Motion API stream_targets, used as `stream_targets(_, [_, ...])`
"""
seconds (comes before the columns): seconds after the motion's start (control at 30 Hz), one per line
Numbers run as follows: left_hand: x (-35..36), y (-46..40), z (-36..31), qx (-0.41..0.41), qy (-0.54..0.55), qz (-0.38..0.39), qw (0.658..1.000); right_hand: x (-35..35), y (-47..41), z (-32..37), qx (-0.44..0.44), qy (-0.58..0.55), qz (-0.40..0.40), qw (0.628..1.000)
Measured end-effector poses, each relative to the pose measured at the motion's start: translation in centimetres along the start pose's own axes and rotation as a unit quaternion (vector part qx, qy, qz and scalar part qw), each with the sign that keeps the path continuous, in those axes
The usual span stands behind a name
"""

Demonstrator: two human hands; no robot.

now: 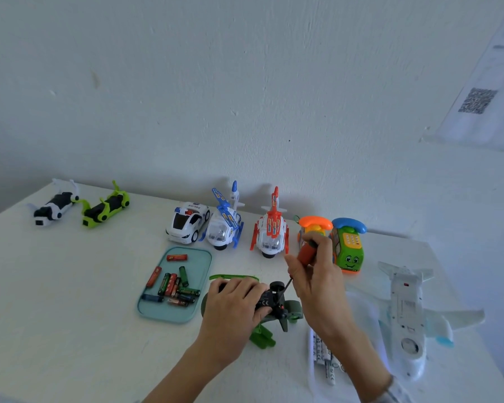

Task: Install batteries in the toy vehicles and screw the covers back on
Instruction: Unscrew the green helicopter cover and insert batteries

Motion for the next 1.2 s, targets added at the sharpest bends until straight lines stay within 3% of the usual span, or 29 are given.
stream_targets(0.63, [0.1, -0.1, 0.1, -0.011, 0.011, 0.029, 0.999, 0.9, -0.7, 0.8, -0.065, 0.014, 0.070, 0.995])
stream_targets(0.83, [0.3, 0.1, 0.1, -0.010, 0.007, 0.044, 0.999, 0.2, -1.4, -0.7, -0.033, -0.092, 0.051, 0.994])
stream_targets(1.0, [0.0, 0.0, 0.0, 0.001, -0.001, 0.044, 0.999, -0.5, -2.9, -2.2, 0.045, -0.281, 0.109, 0.952])
stream_targets(1.2, [0.1, 0.0, 0.1, 0.003, 0.005, 0.055, 0.998, -0.9, -4.0, -3.0, 0.046, -0.314, 0.133, 0.939])
Point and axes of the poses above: each hand's wrist, its own y-axis away from the middle knuckle, its own x-axis out of the palm, z = x × y, the point moved 4 cm from there along -y, towards the middle knuckle, and after that the axes turned 8 degrees about x, right-handed, at the moved point
